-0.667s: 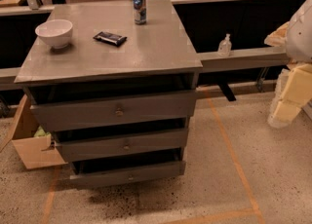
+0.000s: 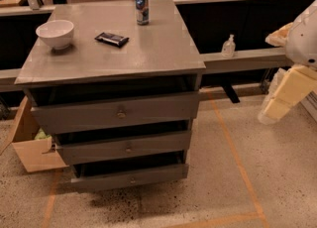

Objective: Pick rxbar blueberry

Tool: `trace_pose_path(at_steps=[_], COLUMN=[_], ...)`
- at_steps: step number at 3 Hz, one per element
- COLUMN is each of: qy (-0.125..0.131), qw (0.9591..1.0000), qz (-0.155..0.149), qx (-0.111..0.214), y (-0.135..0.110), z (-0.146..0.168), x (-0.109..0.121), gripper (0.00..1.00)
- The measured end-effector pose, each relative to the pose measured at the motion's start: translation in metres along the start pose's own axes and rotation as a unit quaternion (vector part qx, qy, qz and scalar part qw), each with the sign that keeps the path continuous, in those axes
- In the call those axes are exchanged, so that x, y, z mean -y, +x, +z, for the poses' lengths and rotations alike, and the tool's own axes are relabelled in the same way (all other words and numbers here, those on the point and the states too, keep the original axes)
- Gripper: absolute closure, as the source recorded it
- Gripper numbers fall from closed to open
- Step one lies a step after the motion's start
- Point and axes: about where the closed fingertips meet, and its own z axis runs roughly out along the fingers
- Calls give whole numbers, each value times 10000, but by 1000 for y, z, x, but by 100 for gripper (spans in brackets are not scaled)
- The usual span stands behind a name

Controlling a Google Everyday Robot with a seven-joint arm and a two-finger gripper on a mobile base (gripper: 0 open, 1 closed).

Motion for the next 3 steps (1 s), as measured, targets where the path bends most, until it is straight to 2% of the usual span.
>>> trace_pose_path(at_steps=[1, 2, 3], qy=[284, 521, 615], qw=[9923, 9732, 9528], qz=[-38, -203, -252], qx=[1209, 2232, 2961], y=[-52, -110, -171], z=[23, 38, 62], x=[39, 75, 108], gripper=[0, 0, 0])
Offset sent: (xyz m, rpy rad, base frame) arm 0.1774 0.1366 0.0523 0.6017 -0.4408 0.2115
